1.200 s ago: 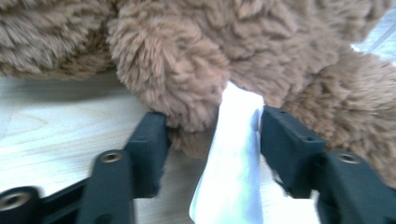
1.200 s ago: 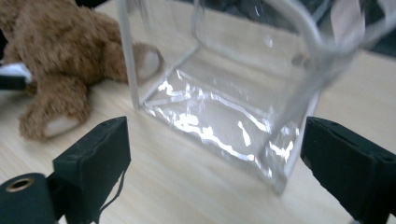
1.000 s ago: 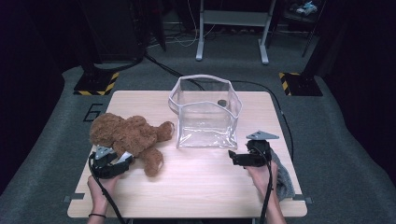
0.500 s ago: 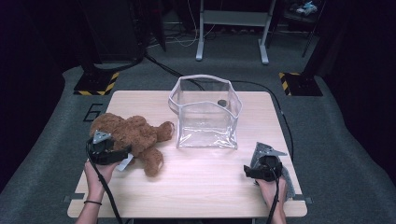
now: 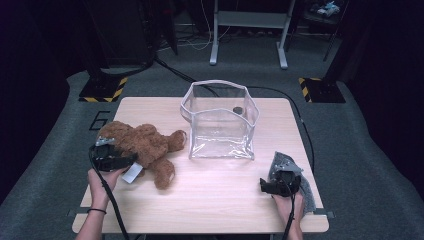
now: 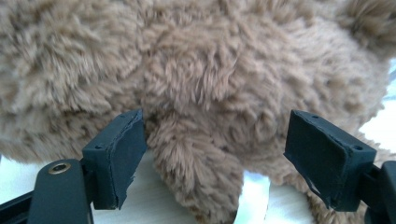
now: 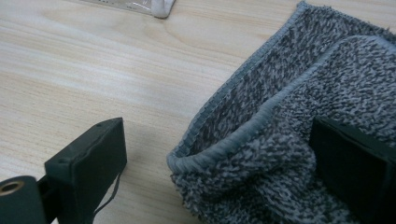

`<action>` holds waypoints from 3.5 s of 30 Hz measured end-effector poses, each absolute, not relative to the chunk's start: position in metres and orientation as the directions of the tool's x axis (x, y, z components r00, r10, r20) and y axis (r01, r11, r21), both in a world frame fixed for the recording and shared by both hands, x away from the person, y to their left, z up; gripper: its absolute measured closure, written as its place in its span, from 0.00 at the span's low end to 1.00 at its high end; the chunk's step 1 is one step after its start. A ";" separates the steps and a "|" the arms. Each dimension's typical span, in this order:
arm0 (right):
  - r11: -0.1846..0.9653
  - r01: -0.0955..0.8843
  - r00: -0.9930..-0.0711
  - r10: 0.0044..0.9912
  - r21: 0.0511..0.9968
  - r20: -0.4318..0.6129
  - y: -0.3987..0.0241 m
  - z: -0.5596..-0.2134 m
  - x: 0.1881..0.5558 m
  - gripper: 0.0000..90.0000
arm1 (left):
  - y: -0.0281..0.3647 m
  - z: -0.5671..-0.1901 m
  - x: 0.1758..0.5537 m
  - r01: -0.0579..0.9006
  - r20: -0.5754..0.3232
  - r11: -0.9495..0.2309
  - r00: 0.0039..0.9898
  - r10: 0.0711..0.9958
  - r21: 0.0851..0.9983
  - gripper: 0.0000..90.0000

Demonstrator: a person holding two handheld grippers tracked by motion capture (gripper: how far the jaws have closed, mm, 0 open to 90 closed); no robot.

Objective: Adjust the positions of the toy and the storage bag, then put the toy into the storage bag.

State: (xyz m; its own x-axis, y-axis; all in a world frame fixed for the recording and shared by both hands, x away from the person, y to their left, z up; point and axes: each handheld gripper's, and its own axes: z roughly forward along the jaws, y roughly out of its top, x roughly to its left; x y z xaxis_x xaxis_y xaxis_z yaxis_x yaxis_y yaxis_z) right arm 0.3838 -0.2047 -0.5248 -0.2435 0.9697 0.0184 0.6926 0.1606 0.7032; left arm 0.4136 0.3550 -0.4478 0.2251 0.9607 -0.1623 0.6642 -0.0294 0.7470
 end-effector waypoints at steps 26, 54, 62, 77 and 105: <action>0.172 0.685 -0.252 0.968 0.708 0.009 -0.205 -0.525 0.382 0.06 | 0.323 -0.395 0.439 0.596 -0.092 -0.146 0.350 0.932 0.789 0.18; 0.183 0.684 -0.252 0.968 0.706 -0.007 -0.205 -0.526 0.382 0.07 | 0.278 -0.419 0.453 0.560 0.068 -0.377 0.493 0.867 0.738 0.91; 0.183 0.684 -0.252 0.968 0.706 -0.007 -0.205 -0.526 0.382 0.07 | 0.279 -0.407 0.452 0.519 0.108 -0.400 0.504 0.857 0.755 0.95; 0.179 0.685 -0.249 0.969 0.706 -0.004 -0.205 -0.526 0.382 0.07 | 0.300 -0.376 0.453 0.465 0.100 -0.357 0.491 0.865 0.810 0.95; 0.175 0.657 -0.321 0.945 0.734 0.062 -0.202 -0.497 0.385 0.07 | 0.318 -0.308 0.449 0.371 0.139 -0.325 0.448 0.883 0.870 0.96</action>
